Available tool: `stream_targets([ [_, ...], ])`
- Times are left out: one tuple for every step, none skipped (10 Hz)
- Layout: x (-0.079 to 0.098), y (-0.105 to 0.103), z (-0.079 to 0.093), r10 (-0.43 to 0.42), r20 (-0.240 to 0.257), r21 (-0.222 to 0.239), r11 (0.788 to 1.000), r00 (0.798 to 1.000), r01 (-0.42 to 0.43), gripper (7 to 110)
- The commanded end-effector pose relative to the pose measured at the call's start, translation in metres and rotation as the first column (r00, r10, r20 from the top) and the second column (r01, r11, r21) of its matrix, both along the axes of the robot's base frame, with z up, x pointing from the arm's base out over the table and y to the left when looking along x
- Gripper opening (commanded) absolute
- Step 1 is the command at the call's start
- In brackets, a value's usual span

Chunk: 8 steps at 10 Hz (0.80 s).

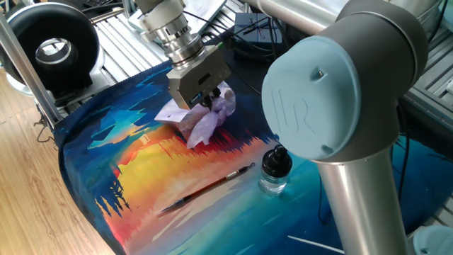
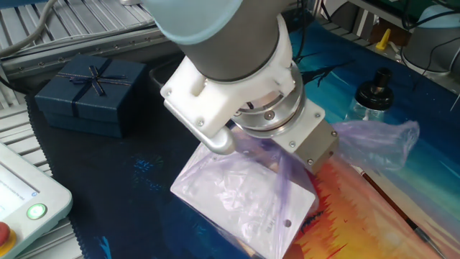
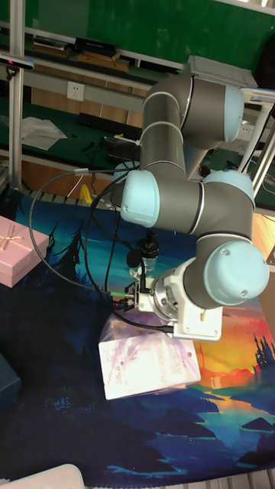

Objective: Pick up a bag of things

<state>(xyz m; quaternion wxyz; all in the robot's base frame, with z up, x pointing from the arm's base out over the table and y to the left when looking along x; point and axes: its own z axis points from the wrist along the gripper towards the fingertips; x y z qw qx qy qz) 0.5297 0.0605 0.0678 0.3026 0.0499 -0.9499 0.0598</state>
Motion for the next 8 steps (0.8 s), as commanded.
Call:
stream_targets([
  [-0.012,0.005,0.01,-0.021,-0.063,0.015,1.0,0.998,0.022,7],
  [-0.017,0.003,0.015,-0.018,-0.091,0.006,1.0,0.996,0.019,7],
  [-0.019,0.004,0.017,-0.024,-0.103,0.009,1.0,0.994,0.025,7],
  [-0.021,0.002,0.02,-0.025,-0.118,-0.002,1.0,0.993,0.025,7],
  [-0.023,-0.001,0.023,-0.022,-0.132,-0.012,1.0,0.991,0.021,7],
  [-0.026,-0.001,0.026,-0.025,-0.147,-0.014,1.0,0.989,0.023,7],
  [-0.03,0.0,0.03,-0.028,-0.171,-0.017,1.0,0.985,0.025,7],
  [-0.033,0.0,0.035,-0.029,-0.19,-0.024,0.999,0.981,0.024,7],
])
